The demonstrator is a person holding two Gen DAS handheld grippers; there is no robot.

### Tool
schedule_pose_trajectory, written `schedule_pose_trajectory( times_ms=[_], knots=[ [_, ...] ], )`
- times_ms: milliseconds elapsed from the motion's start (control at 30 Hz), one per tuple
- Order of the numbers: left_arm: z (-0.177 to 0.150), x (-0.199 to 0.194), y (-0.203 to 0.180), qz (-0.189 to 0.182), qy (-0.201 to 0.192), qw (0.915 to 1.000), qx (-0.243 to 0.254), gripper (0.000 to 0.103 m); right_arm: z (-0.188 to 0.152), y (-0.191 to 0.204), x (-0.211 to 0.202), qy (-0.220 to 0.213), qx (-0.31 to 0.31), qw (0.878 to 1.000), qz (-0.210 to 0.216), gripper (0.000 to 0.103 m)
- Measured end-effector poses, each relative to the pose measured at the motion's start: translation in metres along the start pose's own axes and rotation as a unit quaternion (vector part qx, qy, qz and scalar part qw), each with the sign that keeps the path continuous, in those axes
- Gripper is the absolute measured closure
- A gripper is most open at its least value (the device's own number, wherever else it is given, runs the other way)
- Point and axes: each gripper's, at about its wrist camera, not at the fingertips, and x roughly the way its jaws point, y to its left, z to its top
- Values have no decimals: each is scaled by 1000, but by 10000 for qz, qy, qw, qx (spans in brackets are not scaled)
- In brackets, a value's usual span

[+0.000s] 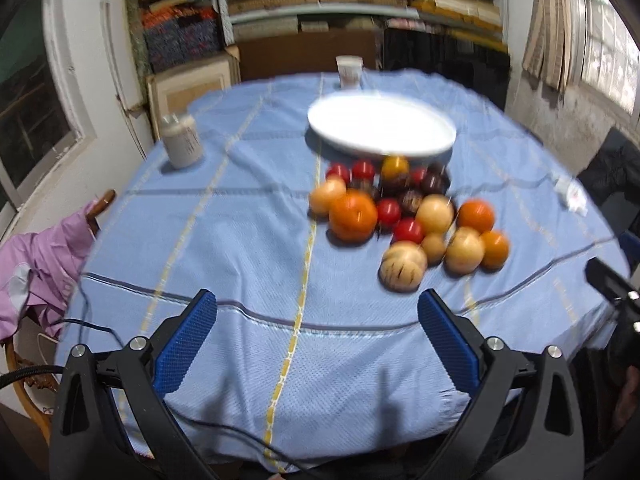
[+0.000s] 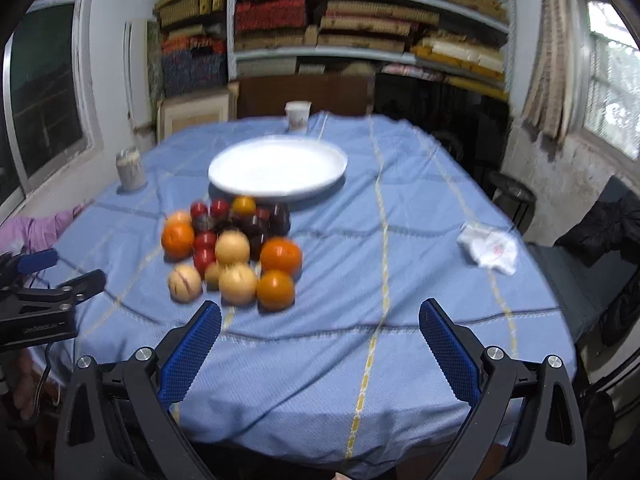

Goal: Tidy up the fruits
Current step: 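Grasp the striped pale fruit with the left tool while the right tool grasps an orange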

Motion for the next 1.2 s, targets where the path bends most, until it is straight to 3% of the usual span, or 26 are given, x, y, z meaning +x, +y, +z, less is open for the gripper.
schedule_pose_trajectory(
  times_ms=[167, 467, 533, 567, 633, 667, 700, 833, 967, 1133, 1200],
  knots=[
    [-2, 44, -12, -185, 396, 9989, 194, 4, -9, 2, 22, 259, -139, 9996, 51, 4],
    [17, 79, -43, -321, 261, 9983, 405, 5, -10, -2, 39, 399, -242, 9989, 15, 4],
    [18, 89, -49, -390, 316, 9976, 483, 14, -10, -5, 43, 452, -227, 9987, -39, 4],
    [17, 95, -51, -464, 440, 9966, 526, 27, -11, -6, 44, 473, -218, 9986, -41, 4],
    [16, 95, -51, -610, 312, 9964, 496, 34, -11, -9, 47, 507, -187, 9985, -26, 4],
    [16, 95, -52, -641, 292, 9961, 531, 52, -11, -10, 48, 520, -160, 9985, -5, 4],
    [15, 94, -52, -705, 259, 9957, 537, 63, -11, -11, 50, 530, -140, 9985, 17, 4],
    [11, 81, -47, -608, 3, 9967, 531, 63, -11, -9, 57, 622, -149, 9979, 110, 4],
    [8, 67, -35, -610, -112, 9973, 386, 63, -9, 1, 64, 521, -414, 9965, 500, 7],
    [2, 51, -30, -678, -193, 9969, 349, 63, 0, 17, 94, 635, -772, 9922, 747, 33],
    [0, 47, -28, -666, -214, 9969, 363, 63, 2, 19, 108, 780, -788, 9916, 671, 33]
  ],
)
